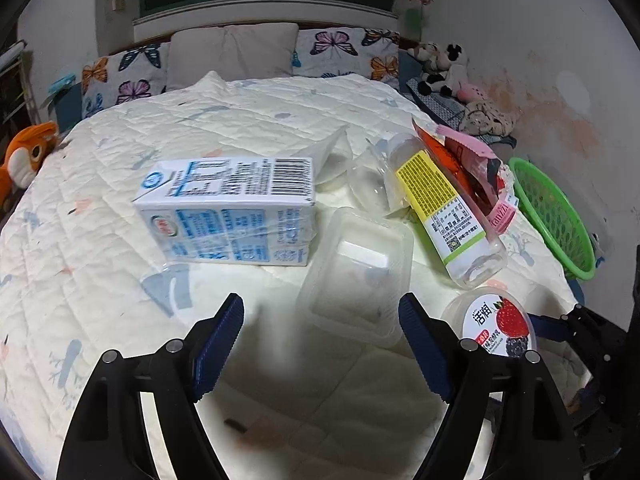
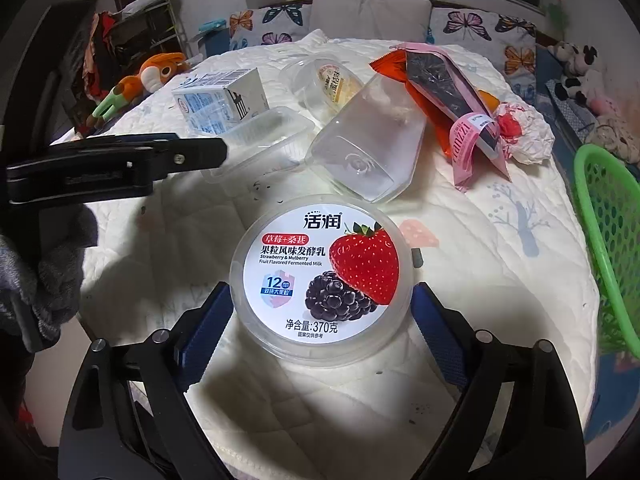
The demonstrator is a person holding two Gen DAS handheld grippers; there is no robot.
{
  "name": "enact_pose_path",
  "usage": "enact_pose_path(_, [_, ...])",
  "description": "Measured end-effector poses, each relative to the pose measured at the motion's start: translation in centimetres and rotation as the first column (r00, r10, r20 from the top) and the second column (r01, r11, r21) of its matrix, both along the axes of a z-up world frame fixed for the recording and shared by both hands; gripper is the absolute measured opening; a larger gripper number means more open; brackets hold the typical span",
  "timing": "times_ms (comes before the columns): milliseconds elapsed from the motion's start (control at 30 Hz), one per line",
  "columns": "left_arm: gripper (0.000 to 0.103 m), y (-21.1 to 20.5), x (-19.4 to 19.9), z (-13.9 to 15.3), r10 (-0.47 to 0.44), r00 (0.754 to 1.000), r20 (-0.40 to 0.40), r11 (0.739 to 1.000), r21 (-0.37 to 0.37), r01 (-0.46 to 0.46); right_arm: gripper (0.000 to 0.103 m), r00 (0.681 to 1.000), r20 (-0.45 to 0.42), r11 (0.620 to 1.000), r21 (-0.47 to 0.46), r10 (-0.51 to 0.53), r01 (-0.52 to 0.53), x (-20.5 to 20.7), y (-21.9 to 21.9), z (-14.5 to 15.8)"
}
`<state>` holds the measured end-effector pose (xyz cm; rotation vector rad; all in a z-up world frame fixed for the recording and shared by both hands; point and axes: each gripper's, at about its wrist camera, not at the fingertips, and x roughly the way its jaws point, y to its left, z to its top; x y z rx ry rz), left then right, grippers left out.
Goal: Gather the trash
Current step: 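Grasp the strawberry yogurt tub with the right tool while the left tool grasps the clear tray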
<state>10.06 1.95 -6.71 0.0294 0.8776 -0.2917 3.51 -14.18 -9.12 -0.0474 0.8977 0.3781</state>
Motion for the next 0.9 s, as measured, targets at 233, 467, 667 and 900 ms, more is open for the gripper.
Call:
enact_pose_path(233, [0.077, -1.2, 1.3, -1.1, -0.033, 0.999, -0.018, 0.999, 0.021, 0.033, 0.089, 1.000, 0.007, 1.000, 0.015, -0.015, 0.015, -0.4, -1.0, 0.7])
enact_pose_path(467, [0.078, -2.0, 1.9, -1.1, -0.058, 0.998, -0.020, 0.998, 0.008, 0.058, 0.089, 0.999, 0.013, 0.998, 0.033, -0.046, 0.046, -0.6, -2.5, 1.5])
enact_pose_path(667, [0.080, -1.9, 1.7, -0.7, -0.055, 0.998, -0.010, 0.998, -0.018, 0.054, 0.089, 0.998, 0.021, 0.997, 0.039, -0.066, 0.066, -0.7, -3.2, 1.9])
enact_pose_path(900, [0.085, -2.6, 2.0, -1.0, -0.076, 0.997, -0.015, 0.997, 0.021, 0.076, 0.089, 0.996, 0.029, 0.995, 0.051, -0.087, 0.085, -0.9, -3.9, 2.5])
